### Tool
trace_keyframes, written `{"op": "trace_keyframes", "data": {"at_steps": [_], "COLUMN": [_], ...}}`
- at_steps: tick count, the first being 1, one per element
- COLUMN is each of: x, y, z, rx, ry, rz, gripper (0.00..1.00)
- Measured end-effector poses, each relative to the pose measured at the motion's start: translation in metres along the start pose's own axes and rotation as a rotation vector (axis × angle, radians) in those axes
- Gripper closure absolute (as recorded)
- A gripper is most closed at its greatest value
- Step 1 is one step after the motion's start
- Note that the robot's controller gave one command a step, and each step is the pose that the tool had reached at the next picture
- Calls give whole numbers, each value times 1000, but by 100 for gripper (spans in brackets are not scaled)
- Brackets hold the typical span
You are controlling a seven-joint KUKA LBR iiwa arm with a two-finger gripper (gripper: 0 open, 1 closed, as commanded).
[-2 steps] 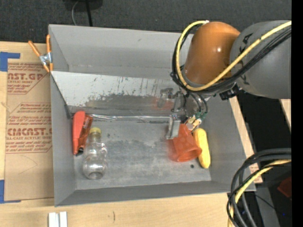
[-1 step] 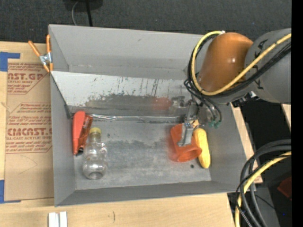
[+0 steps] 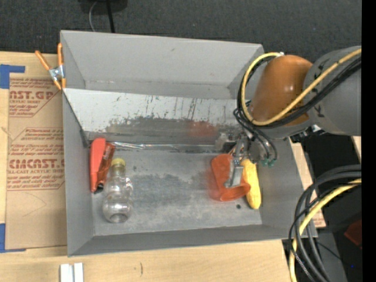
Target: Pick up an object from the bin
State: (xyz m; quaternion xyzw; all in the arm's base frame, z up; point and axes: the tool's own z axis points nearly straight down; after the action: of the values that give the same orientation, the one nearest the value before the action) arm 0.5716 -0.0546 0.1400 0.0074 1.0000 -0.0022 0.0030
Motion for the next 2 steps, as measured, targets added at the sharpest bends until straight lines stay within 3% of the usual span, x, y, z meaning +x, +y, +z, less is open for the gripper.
{"op": "trace_keyframes", "data": {"at_steps": [1, 2], "x": [2, 3], "y": [7, 4], "z": [22, 31], "rx": [-6, -7], "ry": [5, 2], "rz": [-93, -104], "gripper": [0, 0]}}
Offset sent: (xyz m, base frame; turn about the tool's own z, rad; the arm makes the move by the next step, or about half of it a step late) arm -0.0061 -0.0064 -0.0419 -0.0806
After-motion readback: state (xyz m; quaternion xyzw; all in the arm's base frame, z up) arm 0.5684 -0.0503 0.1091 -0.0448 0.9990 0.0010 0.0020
